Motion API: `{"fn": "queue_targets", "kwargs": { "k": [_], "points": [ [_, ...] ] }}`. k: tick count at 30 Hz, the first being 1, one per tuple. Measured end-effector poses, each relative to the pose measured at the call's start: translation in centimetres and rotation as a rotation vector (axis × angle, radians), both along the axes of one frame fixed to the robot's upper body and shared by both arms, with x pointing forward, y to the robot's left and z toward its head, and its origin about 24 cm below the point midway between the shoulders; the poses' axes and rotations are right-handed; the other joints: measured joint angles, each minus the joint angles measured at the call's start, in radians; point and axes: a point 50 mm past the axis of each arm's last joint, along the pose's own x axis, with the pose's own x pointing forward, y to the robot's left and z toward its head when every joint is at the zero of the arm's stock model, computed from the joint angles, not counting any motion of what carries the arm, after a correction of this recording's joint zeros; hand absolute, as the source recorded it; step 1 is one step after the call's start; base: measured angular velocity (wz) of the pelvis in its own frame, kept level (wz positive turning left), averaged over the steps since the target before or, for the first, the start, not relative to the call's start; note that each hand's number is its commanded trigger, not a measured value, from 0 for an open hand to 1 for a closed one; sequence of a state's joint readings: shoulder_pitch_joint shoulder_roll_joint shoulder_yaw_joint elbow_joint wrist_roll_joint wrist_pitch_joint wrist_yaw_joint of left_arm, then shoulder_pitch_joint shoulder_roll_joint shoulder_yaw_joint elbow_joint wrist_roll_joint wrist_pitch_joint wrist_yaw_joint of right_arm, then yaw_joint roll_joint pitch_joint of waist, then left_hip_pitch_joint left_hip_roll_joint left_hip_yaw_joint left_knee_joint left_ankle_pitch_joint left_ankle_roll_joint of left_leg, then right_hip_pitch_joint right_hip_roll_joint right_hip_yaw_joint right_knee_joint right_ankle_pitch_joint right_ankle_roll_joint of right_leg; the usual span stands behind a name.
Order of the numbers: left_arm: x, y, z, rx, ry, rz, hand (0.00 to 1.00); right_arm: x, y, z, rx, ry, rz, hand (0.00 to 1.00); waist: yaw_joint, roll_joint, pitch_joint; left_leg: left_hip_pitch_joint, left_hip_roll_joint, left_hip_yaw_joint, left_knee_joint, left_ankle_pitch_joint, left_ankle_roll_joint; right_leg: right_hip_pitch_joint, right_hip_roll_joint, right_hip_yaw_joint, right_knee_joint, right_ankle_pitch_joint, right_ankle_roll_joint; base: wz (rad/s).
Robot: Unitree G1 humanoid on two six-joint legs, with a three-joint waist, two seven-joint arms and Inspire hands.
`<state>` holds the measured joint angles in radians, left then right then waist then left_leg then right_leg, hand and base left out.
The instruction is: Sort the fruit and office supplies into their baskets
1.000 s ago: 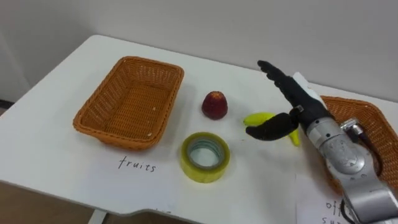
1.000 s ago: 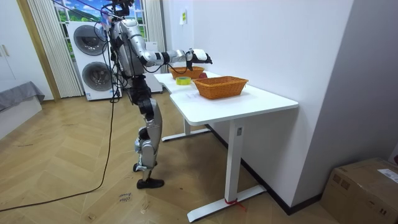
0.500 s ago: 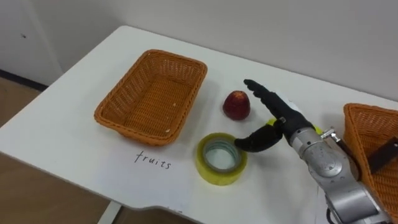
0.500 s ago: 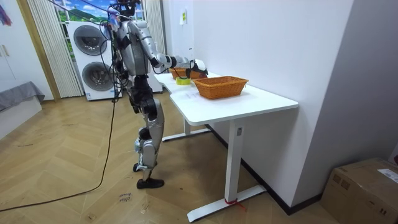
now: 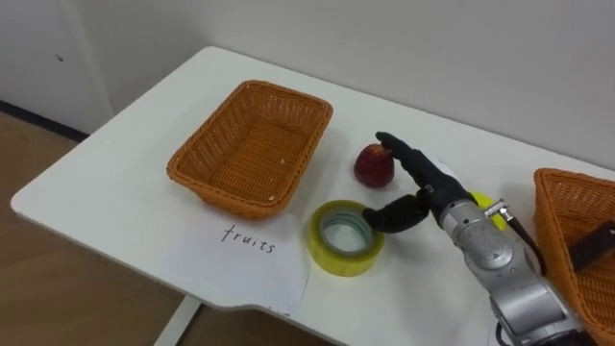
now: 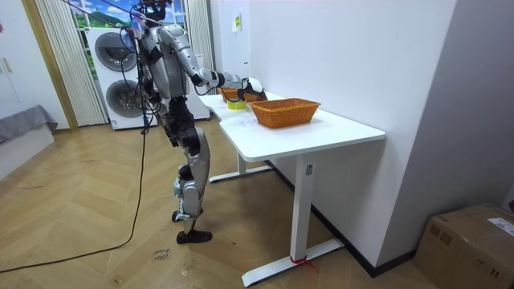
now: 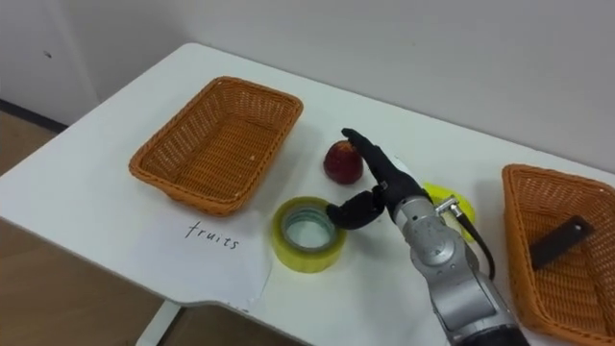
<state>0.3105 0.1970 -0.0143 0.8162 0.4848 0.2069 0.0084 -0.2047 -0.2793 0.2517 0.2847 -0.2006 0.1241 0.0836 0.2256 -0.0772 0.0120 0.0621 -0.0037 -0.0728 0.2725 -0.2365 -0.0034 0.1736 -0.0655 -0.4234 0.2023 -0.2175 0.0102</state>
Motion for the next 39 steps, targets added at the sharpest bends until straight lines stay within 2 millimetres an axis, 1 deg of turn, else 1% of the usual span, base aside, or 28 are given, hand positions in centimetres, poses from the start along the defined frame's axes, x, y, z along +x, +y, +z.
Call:
{"fn": "queue_targets", "kwargs": {
  "k": [6, 12, 16, 19, 23, 25, 27, 29, 31, 33, 35, 39],
  "points": [
    [-0.2, 0.0, 0.1, 0.003, -0.001, 0.0, 0.0, 0.4, -0.1, 0.2, -0.008, -0.017, -0.023, 0.0, 0.0, 0.001, -0.0001, -0.002, -0.009, -0.018, -0.002, 0.001, 0.002, 0.003, -0.005, -0.007, 0.001, -0.004, 0.007, 0.09],
    [-0.1, -0.1, 0.1, 0.003, -0.004, 0.001, 0.0, 0.4, 0.0, 0.2, -0.021, -0.028, -0.022, 0.0, 0.0, -0.002, -0.0035, -0.005, -0.009, -0.028, -0.003, 0.001, 0.002, 0.004, -0.005, -0.018, 0.004, -0.005, 0.008, 0.06],
    [0.0, 0.0, 0.1, 0.003, -0.008, 0.004, 0.0, 0.5, 0.3, 0.7, -0.037, -0.051, -0.005, 0.0, -0.002, -0.004, -0.0047, -0.01, -0.009, -0.028, -0.002, 0.001, 0.002, 0.001, -0.006, -0.021, 0.004, -0.005, 0.008, 0.02],
    [0.1, 0.0, 0.2, -0.002, -0.013, 0.005, 0.0, 0.2, 0.5, 1.0, -0.083, -0.079, 0.014, 0.0, -0.001, -0.002, -0.0077, -0.011, -0.009, -0.027, 0.001, 0.0, 0.002, 0.001, -0.006, -0.018, 0.005, -0.005, 0.008, 0.0],
    [0.3, -0.1, 0.2, -0.013, -0.017, 0.001, 0.0, -0.1, 0.7, 1.3, -0.102, -0.1, 0.025, 0.0, -0.005, 0.013, -0.015, -0.009, -0.009, -0.025, 0.002, 0.001, 0.002, 0.002, -0.006, -0.016, 0.007, -0.004, 0.008, 0.0],
    [0.5, -0.1, 0.2, -0.014, -0.026, -0.004, 0.0, -0.2, 0.7, 1.3, -0.103, -0.104, 0.028, 0.0, -0.009, 0.019, -0.0125, -0.008, -0.008, -0.025, 0.003, 0.001, 0.002, 0.001, -0.006, -0.015, 0.011, -0.004, 0.008, 0.0],
    [0.5, -0.2, 0.2, -0.016, -0.029, -0.01, 0.0, -0.3, 0.8, 1.5, -0.109, -0.115, 0.033, 0.0, -0.021, 0.026, -0.0093, -0.008, -0.008, -0.025, 0.003, 0.001, 0.002, 0.0, -0.008, -0.014, 0.016, -0.004, 0.008, 0.0],
    [0.4, -0.2, 0.2, -0.016, -0.025, -0.009, 0.0, -0.3, 0.9, 1.7, -0.119, -0.127, 0.037, 0.0, -0.026, 0.026, -0.0092, -0.008, -0.007, -0.019, 0.002, 0.001, 0.003, -0.003, -0.008, -0.008, 0.017, -0.005, 0.008, -0.07],
    [0.3, -0.2, 0.2, -0.016, -0.024, -0.008, 0.0, -0.3, 1.0, 2.1, -0.131, -0.147, 0.042, 0.0, -0.029, 0.026, -0.0092, -0.01, -0.008, -0.015, 0.001, 0.001, 0.003, -0.008, -0.008, 0.003, 0.017, -0.005, 0.008, -0.1],
    [0.3, -0.2, 0.2, -0.015, -0.024, -0.007, 0.0, -0.3, 1.6, 3.5, -0.116, -0.209, 0.062, 0.0, -0.035, 0.026, -0.0091, -0.014, -0.009, -0.012, 0.0, 0.002, 0.004, -0.015, -0.008, 0.009, 0.017, -0.005, 0.008, -0.05],
    [0.4, -0.2, 0.2, -0.01, -0.034, -0.01, 0.0, -0.3, 1.9, 4.3, -0.107, -0.251, 0.069, 0.0, -0.04, 0.025, -0.0097, -0.014, -0.009, -0.012, -0.002, 0.002, 0.005, -0.015, -0.008, 0.009, 0.017, -0.005, 0.008, 0.0],
    [0.4, -0.2, 0.2, -0.006, -0.041, -0.012, 0.0, -0.4, 2.5, 5.8, -0.086, -0.317, 0.092, 0.0, -0.033, 0.023, -0.0111, 0.002, -0.007, -0.006, -0.019, 0.004, 0.005, -0.013, -0.007, 0.014, 0.017, -0.005, 0.008, -0.06]
  ]
}}
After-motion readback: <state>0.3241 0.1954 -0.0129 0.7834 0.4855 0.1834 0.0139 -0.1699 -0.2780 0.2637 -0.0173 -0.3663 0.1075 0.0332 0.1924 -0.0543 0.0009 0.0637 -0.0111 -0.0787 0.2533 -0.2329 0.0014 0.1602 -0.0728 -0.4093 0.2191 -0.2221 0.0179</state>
